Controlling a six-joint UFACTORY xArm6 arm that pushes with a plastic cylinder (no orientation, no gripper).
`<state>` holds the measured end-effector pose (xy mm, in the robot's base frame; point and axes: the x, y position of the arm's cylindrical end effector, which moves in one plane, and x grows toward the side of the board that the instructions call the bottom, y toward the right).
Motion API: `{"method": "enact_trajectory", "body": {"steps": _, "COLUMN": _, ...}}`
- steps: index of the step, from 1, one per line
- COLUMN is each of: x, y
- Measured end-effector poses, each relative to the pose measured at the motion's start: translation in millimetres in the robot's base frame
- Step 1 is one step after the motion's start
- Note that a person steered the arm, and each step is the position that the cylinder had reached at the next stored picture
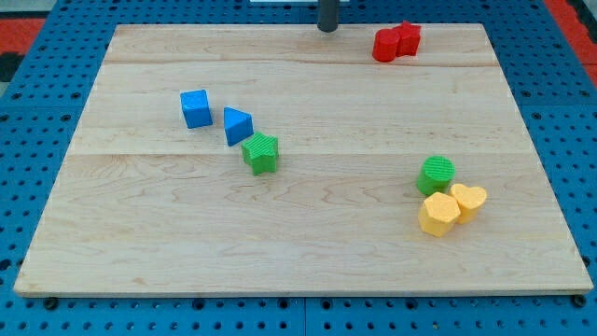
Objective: Move green circle at center top
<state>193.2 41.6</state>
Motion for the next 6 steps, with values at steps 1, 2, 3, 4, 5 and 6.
{"method": "enact_trajectory", "body": {"steps": 1, "x": 0.3, "y": 0.1}}
{"method": "enact_trajectory", "body": {"steps": 2, "x": -0.9, "y": 0.1}}
{"method": "enact_trajectory", "body": {"steps": 3, "x": -0.1, "y": 0.1}}
{"method": "enact_trajectory", "body": {"steps": 4, "x": 18.6, "y": 19.6}}
{"method": "enact_trajectory", "body": {"steps": 5, "x": 95.2, "y": 26.9}}
{"method": "enact_trajectory", "body": {"steps": 6, "x": 146.9, "y": 45.2}}
